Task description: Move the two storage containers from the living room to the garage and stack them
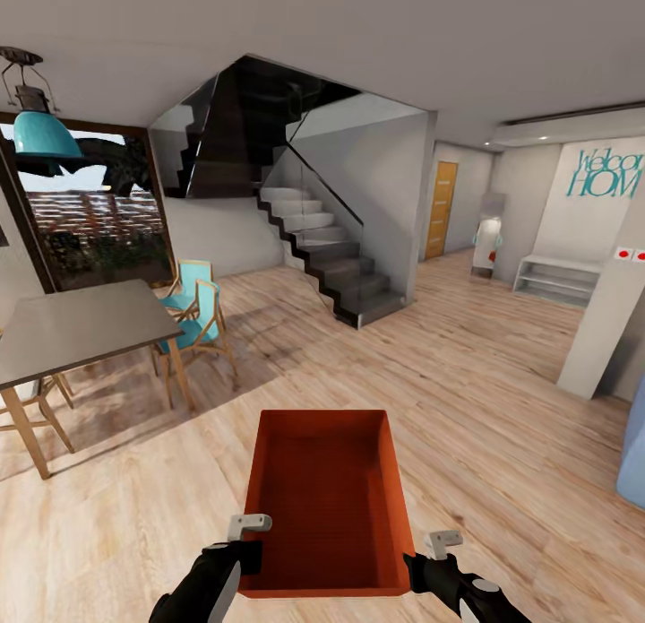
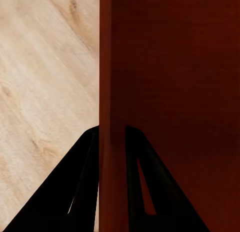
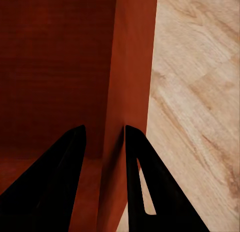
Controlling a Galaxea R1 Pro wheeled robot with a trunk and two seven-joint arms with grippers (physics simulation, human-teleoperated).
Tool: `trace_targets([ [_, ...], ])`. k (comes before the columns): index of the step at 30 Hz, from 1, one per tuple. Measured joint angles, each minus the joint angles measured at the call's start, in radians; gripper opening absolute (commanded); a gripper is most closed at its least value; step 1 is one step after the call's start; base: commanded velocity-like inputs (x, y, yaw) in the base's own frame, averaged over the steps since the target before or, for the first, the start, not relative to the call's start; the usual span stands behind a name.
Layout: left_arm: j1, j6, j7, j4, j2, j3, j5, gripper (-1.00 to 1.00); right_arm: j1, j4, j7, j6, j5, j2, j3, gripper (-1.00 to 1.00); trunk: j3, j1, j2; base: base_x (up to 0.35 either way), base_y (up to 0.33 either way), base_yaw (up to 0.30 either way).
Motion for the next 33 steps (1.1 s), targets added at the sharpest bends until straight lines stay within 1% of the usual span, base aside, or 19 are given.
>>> trace_targets([
  [4, 0.0, 0.0, 0.0, 0.0, 0.0, 0.0, 0.0, -1.0, 0.0, 0.0, 0.0, 0.0, 0.0, 0.0, 0.0, -1.0, 0.0, 0.0, 0.0, 0.267, 0.0, -0.012],
  [7, 0.0, 0.0, 0.0, 0.0, 0.0, 0.0, -0.001, -1.0, 0.0, 0.0, 0.0, 0.0, -0.001, 0.0, 0.001, -1.0, 0.0, 0.0, 0.0, 0.267, 0.0, -0.168],
  [21, 0.0, 0.0, 0.0, 0.001, 0.0, 0.0, 0.0, -1.0, 0.0, -0.001, -0.001, 0.003, -0.003, 0.0, 0.001, -1.0, 0.006, 0.0, 0.0, 0.273, 0.0, -0.268],
  [33, -0.001, -0.001, 0.0, 0.002, 0.0, 0.0, 0.0, -1.0, 0.0, -0.001, -0.001, 0.003, -0.004, 0.0, 0.002, -1.0, 0.013, 0.0, 0.0, 0.318, 0.0, -0.272],
])
